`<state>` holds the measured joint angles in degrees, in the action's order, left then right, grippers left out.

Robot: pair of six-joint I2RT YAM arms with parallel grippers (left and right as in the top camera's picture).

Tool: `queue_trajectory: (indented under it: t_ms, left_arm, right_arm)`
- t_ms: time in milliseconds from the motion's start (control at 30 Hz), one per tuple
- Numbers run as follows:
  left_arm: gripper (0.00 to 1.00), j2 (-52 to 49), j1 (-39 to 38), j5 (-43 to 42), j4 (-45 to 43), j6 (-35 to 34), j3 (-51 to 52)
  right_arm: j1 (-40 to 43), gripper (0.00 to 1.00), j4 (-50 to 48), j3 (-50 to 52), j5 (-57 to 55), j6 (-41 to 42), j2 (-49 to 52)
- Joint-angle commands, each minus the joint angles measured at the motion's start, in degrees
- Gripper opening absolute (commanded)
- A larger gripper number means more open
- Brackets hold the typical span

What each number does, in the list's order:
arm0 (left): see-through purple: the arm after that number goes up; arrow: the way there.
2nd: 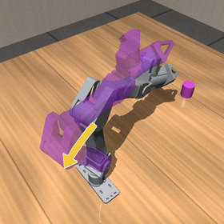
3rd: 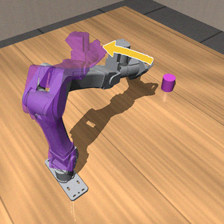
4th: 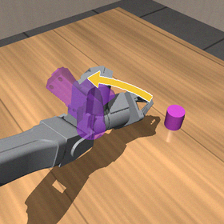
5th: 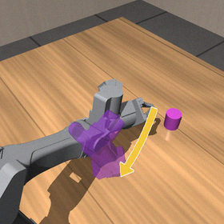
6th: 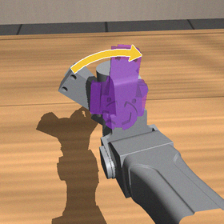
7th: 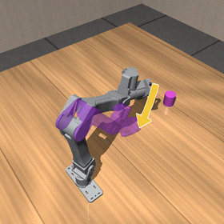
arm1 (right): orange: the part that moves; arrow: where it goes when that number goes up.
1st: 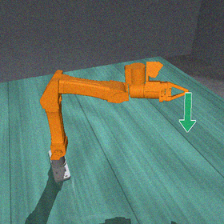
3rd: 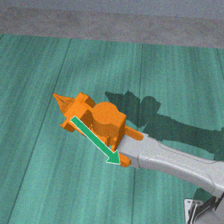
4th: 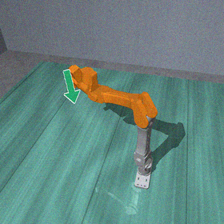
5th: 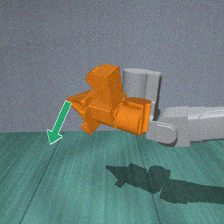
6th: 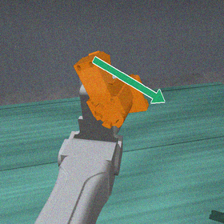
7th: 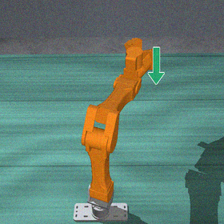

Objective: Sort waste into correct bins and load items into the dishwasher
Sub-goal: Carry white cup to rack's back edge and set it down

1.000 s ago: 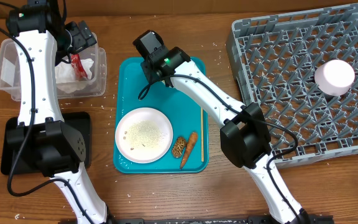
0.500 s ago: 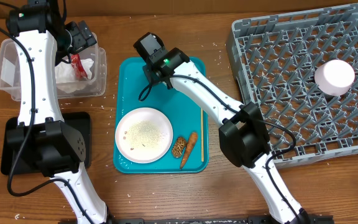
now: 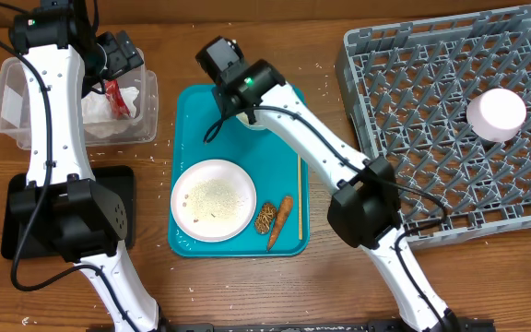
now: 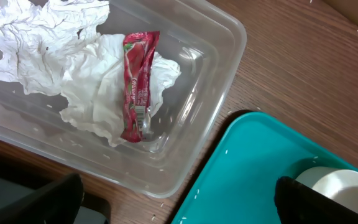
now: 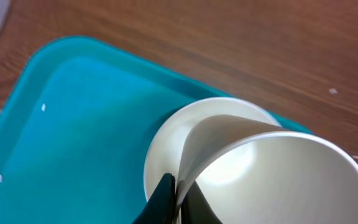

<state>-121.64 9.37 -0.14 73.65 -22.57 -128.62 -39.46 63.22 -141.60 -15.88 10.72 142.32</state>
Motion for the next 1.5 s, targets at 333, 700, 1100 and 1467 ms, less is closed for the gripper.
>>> queue_trajectory:
  t_ms: [333, 700, 1100, 1467]
  left_arm:
    - [1.00, 1.0, -0.4, 0.7, -0.2, -0.8, 0.0]
    - [1.00, 1.0, -0.4, 0.7, -0.2, -0.8, 0.0]
    - [1.00, 1.0, -0.4, 0.7, -0.2, -0.8, 0.0]
    - [1.00, 1.0, -0.4, 0.7, -0.2, -0.8, 0.0]
  right_arm:
    - [36.9, 0.04, 12.9, -8.3, 56.4, -14.0, -16.7]
    - [61.8, 0.04, 11.6, -2.5, 88.8, -25.6, -5.1]
    - [61.3, 0.06, 0.5, 1.3, 95.0, -22.3, 5.0]
    - [62.7, 0.08, -4.3, 1.4, 85.8, -12.8, 7.2]
